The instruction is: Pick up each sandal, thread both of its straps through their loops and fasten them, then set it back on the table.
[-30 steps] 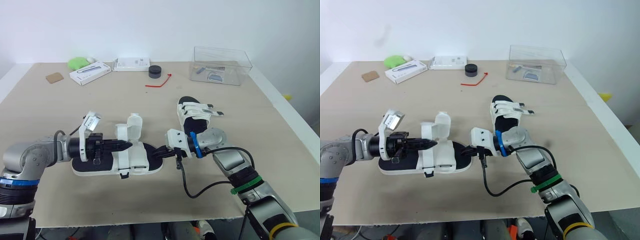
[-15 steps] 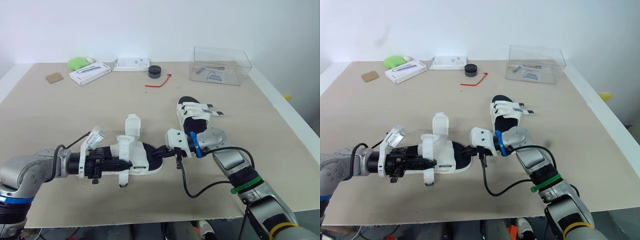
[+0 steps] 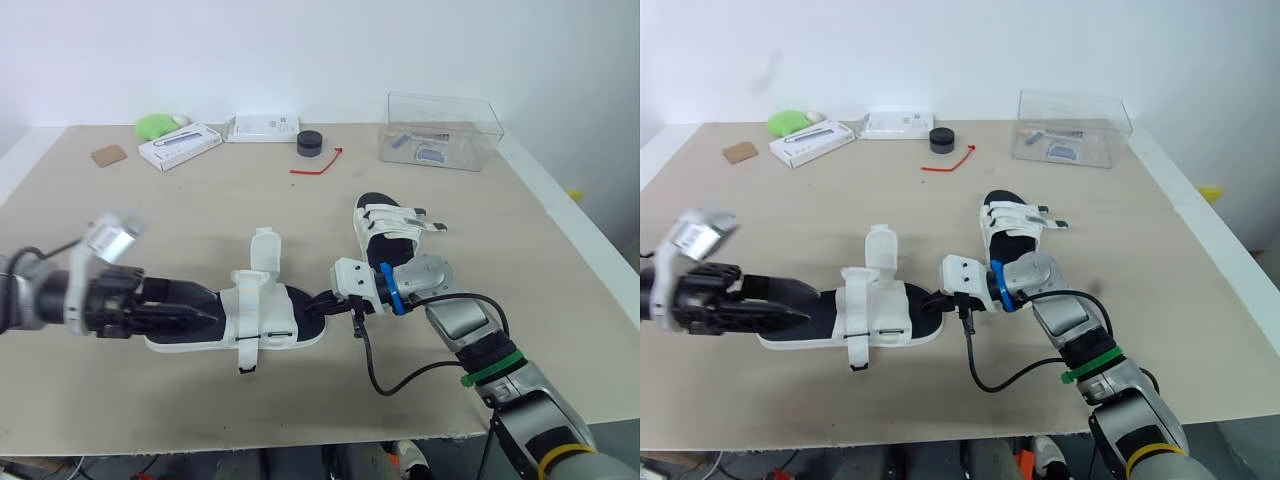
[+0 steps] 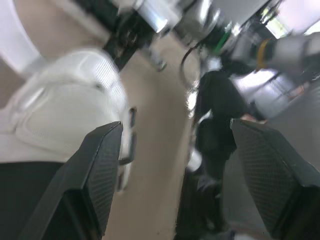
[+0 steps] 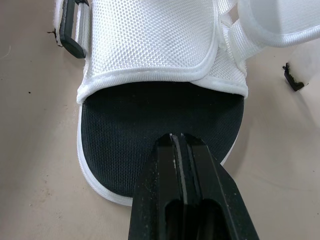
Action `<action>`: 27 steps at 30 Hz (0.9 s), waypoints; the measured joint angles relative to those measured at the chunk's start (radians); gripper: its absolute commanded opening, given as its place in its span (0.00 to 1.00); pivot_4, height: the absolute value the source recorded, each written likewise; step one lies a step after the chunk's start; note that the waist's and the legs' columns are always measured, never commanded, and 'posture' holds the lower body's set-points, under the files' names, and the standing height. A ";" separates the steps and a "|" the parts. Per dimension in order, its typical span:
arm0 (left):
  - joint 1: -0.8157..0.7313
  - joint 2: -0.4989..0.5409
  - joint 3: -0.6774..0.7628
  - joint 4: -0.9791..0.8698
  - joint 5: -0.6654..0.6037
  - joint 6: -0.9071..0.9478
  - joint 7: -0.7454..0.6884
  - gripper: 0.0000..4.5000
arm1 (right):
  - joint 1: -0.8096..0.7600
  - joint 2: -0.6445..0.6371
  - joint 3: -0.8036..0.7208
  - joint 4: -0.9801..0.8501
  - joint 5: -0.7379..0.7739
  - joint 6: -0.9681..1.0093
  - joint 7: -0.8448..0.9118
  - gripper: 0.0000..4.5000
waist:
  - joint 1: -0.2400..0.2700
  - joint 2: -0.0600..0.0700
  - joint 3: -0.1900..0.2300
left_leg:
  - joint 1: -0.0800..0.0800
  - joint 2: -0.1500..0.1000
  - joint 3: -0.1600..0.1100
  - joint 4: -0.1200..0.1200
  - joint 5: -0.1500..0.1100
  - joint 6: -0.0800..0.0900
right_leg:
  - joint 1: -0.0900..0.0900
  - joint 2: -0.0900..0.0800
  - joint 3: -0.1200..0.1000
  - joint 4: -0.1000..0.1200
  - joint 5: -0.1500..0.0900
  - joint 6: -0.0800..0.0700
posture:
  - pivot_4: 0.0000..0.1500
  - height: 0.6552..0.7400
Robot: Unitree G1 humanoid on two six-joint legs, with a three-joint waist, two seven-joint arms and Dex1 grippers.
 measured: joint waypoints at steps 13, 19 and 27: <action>0.352 -0.310 -0.071 -0.220 0.201 -0.254 0.290 0.79 | 0.000 -0.001 -0.002 0.001 -0.001 -0.004 0.015 0.00 | 0.003 -0.008 -0.001 | 0.002 -0.002 -0.002 -0.006 0.002 -0.003 | 0.001 -0.006 -0.003 0.000 0.002 -0.008 | 1.00 1.00; 0.407 -0.346 -0.138 -0.246 0.287 -0.375 0.307 0.79 | 0.000 -0.003 -0.005 0.001 -0.003 0.001 0.016 0.00 | 0.003 -0.006 -0.001 | 0.003 -0.004 -0.002 -0.007 0.002 -0.003 | 0.002 -0.006 -0.003 0.000 0.001 -0.007 | 1.00 1.00; 0.410 -0.353 -0.139 -0.245 0.275 -0.384 0.322 0.79 | 0.000 -0.004 -0.007 0.000 -0.009 0.006 0.016 0.00 | 0.004 -0.006 -0.002 | 0.004 -0.004 -0.002 -0.007 0.002 -0.002 | 0.002 -0.006 -0.003 0.000 0.000 -0.004 | 1.00 1.00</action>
